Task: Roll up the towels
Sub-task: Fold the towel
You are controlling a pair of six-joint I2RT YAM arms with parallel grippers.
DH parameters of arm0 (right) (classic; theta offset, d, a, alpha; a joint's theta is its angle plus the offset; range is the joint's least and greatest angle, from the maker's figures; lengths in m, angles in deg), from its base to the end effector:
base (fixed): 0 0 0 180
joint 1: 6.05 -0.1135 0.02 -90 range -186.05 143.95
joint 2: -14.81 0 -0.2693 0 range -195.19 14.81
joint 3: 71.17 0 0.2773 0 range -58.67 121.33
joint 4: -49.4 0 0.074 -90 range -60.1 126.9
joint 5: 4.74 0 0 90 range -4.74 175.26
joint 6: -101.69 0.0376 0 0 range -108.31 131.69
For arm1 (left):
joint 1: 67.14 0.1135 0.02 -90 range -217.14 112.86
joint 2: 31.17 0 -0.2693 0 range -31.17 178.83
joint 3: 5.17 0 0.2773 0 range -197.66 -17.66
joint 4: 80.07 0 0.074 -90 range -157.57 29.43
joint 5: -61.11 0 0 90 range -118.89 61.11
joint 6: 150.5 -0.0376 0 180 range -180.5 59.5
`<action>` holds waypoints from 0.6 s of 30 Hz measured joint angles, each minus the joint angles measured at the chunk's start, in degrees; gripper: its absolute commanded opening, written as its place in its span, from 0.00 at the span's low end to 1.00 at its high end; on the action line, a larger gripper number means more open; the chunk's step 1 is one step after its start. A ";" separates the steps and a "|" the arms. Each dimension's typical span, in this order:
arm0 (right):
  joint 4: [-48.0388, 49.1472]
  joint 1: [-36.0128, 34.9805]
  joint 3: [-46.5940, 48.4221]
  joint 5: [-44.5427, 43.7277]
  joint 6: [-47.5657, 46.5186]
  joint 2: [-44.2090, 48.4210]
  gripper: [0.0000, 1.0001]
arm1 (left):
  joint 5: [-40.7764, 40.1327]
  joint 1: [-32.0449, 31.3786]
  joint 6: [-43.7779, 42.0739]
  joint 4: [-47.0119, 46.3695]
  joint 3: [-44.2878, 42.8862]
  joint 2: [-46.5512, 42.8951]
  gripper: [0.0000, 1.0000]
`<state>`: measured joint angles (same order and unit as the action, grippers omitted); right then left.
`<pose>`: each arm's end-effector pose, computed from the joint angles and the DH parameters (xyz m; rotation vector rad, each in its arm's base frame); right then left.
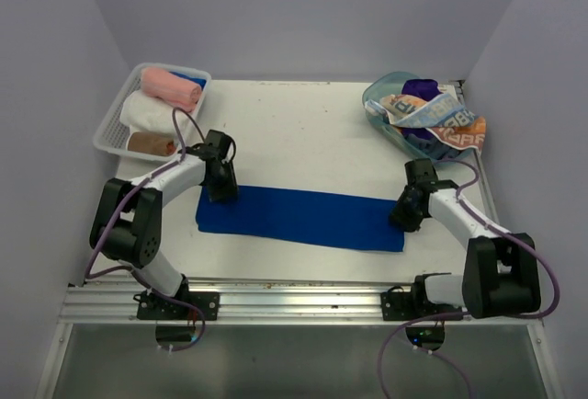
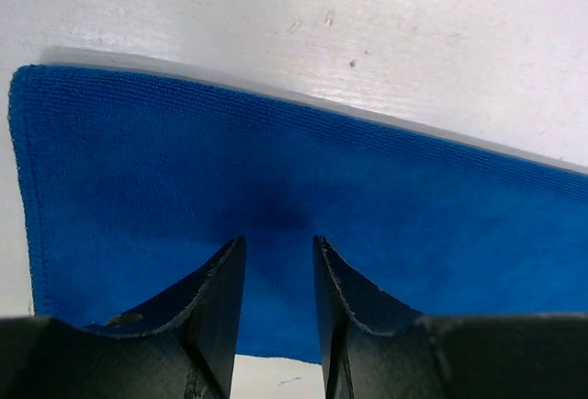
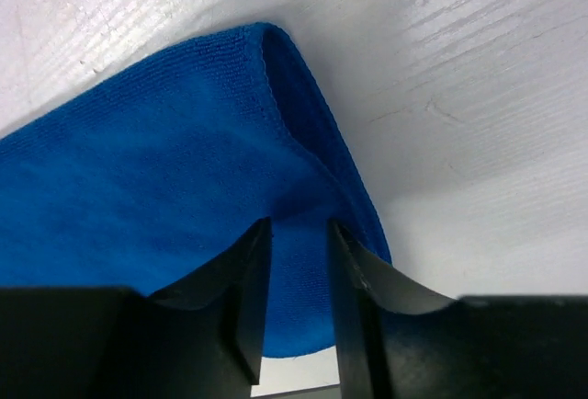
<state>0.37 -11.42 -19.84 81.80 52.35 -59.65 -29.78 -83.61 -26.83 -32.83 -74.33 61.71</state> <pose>0.2362 0.0199 0.1579 0.8706 2.6929 0.0950 0.3107 -0.0912 0.1654 -0.4266 2.7961 -0.1811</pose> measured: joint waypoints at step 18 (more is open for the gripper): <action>-0.96 0.15 1.05 -4.48 -2.16 -1.66 0.51 | 1.38 9.25 -3.65 0.04 0.26 0.26 0.40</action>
<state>-0.59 -11.27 -18.80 77.32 50.19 -61.31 -28.40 -74.36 -30.48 -32.79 -74.06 61.97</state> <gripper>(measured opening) 0.540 0.397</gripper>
